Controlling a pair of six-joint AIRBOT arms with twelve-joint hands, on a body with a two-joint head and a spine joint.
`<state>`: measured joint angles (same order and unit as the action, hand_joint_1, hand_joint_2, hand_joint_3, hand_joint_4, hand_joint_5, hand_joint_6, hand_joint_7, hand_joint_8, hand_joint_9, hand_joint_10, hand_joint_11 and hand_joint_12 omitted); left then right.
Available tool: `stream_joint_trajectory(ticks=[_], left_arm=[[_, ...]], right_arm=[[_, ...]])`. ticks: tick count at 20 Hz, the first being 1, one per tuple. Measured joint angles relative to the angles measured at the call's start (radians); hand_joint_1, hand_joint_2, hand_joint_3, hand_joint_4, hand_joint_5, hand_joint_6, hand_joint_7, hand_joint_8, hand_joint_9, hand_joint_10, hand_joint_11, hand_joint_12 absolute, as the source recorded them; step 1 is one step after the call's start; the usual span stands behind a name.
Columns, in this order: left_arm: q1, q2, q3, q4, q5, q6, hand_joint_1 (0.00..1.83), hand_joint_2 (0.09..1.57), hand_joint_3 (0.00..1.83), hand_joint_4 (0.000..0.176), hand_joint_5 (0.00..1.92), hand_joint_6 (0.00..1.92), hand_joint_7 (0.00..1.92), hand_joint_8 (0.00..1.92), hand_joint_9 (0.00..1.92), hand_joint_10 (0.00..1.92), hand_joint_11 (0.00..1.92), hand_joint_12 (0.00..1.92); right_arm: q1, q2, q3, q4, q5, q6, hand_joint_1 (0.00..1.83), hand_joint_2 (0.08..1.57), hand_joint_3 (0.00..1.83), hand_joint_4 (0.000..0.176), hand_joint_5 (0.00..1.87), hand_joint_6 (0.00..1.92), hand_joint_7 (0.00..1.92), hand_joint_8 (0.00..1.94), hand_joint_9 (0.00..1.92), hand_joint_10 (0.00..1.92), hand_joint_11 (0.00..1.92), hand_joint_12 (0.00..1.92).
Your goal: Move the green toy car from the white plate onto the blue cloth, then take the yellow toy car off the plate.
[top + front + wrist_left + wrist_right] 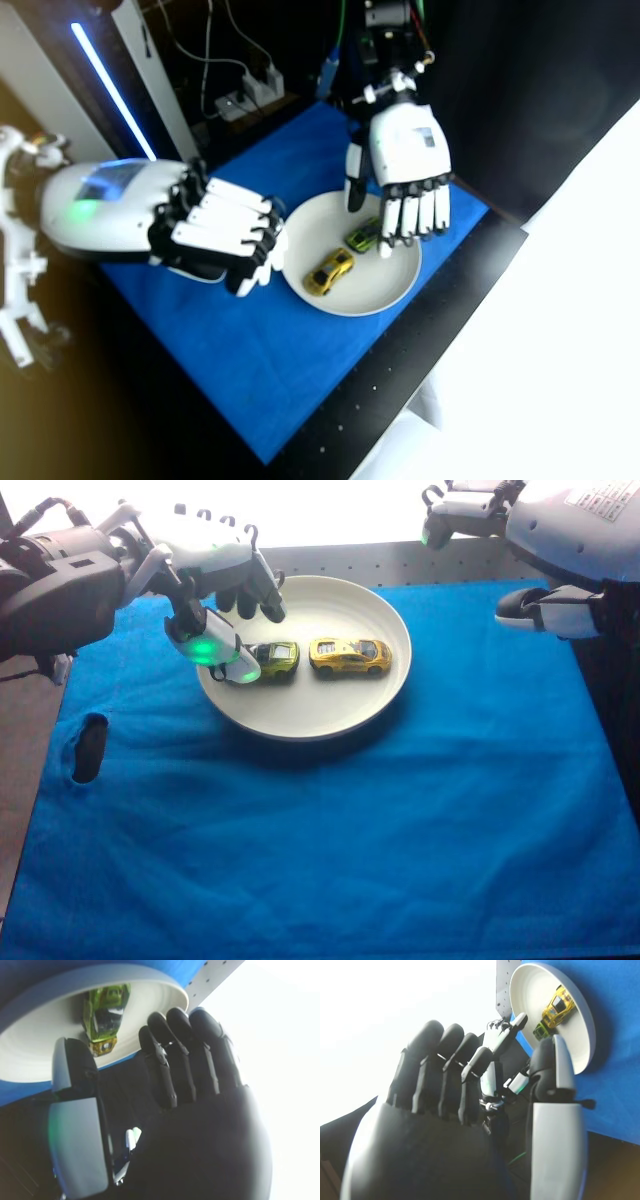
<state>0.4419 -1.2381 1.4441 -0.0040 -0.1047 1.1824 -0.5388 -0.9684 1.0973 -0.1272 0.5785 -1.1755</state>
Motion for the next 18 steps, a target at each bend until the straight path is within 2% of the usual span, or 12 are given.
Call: stream_joint_trajectory(ticks=[2,4,8,10,11,12,13,14,15,16,17,18], left_arm=[[0.001,-0.009,0.007,0.0,0.007,0.0,0.96,1.01,0.0,0.0,0.84,0.03,0.57,0.93,0.51,1.29,0.41,1.78],[0.002,-0.013,0.008,0.0,0.011,0.0,0.98,1.03,0.0,0.0,0.87,0.07,0.63,0.82,0.55,1.2,0.42,1.74],[0.005,-0.019,0.022,-0.003,0.015,0.0,0.98,1.04,0.0,0.0,0.86,0.08,0.76,0.53,0.65,0.98,0.45,1.63],[0.008,-0.019,0.022,-0.003,0.02,0.0,0.99,1.06,0.0,0.0,0.87,0.11,0.76,0.65,0.62,1.12,0.47,1.69],[0.009,-0.019,0.022,-0.003,0.021,0.0,1.02,1.08,0.0,0.0,0.9,0.14,0.76,0.92,0.66,1.29,0.53,1.77],[0.012,-0.019,0.022,-0.003,0.022,0.0,1.1,1.14,0.01,0.0,0.88,0.93,0.76,1.1,0.7,1.41,0.61,1.82],[0.012,-0.019,0.022,-0.003,0.023,0.0,1.2,1.19,0.01,0.0,0.77,1.08,0.87,1.32,0.74,1.46,0.66,1.86],[0.012,-0.019,0.022,-0.003,0.022,0.0,1.21,1.21,0.0,0.0,0.73,1.12,0.88,1.4,0.78,1.53,0.71,1.9],[0.012,-0.021,0.026,-0.005,0.022,0.0,1.2,1.2,0.0,0.0,0.75,1.15,0.88,1.36,0.73,1.4,0.64,1.83],[0.012,-0.021,0.027,-0.005,0.022,0.0,1.12,1.2,0.0,0.0,0.79,1.23,0.79,1.16,0.71,1.35,0.58,1.82],[0.012,-0.021,0.027,-0.007,0.023,0.0,1.07,1.21,0.0,0.0,0.78,1.28,0.77,0.99,0.67,1.2,0.37,1.76],[0.012,-0.021,0.027,-0.008,0.023,0.0,1.1,1.2,0.0,0.0,0.81,1.24,0.79,0.9,0.65,1.19,0.31,1.77]], right_arm=[[0.0,0.0,0.0,0.0,-0.001,0.0,1.23,0.96,0.02,0.0,0.46,0.82,0.49,0.85,0.41,1.24,0.33,1.77],[0.0,0.0,0.0,0.0,0.0,0.0,1.24,0.96,0.02,0.0,0.41,0.89,0.42,0.96,0.33,1.32,0.23,1.84],[0.0,0.0,0.0,0.0,0.0,0.0,1.25,0.96,0.03,0.0,0.4,0.89,0.43,0.98,0.34,1.31,0.26,1.81],[0.0,0.0,0.0,0.0,0.0,0.0,1.26,0.96,0.03,0.0,0.4,0.88,0.43,0.96,0.34,1.28,0.25,1.8],[0.0,0.0,0.0,0.0,0.0,0.0,1.24,0.96,0.03,0.0,0.4,0.88,0.44,0.96,0.36,1.28,0.27,1.8],[0.0,0.0,-0.001,0.0,0.0,0.0,1.22,0.96,0.03,0.0,0.41,0.89,0.44,0.97,0.37,1.28,0.29,1.79],[0.0,0.0,-0.001,0.0,0.0,0.0,1.19,0.96,0.03,0.0,0.42,0.89,0.45,0.97,0.39,1.28,0.3,1.79],[0.0,0.0,-0.001,0.0,0.0,0.0,1.2,0.95,0.04,0.0,0.41,0.9,0.44,0.97,0.37,1.29,0.28,1.8],[0.0,0.0,-0.001,0.0,0.0,0.0,1.2,0.95,0.04,0.0,0.41,0.93,0.44,1.02,0.36,1.33,0.29,1.84],[0.0,0.0,-0.001,0.0,0.0,0.0,1.18,0.95,0.05,0.0,0.41,0.96,0.43,1.05,0.37,1.34,0.28,1.84],[0.0,0.0,-0.001,0.0,0.0,0.0,1.18,0.94,0.06,0.0,0.4,0.98,0.42,1.08,0.35,1.36,0.25,1.84],[0.0,0.0,-0.001,0.0,0.0,0.0,1.17,0.95,0.07,0.0,0.4,0.96,0.42,1.05,0.35,1.32,0.25,1.8]])
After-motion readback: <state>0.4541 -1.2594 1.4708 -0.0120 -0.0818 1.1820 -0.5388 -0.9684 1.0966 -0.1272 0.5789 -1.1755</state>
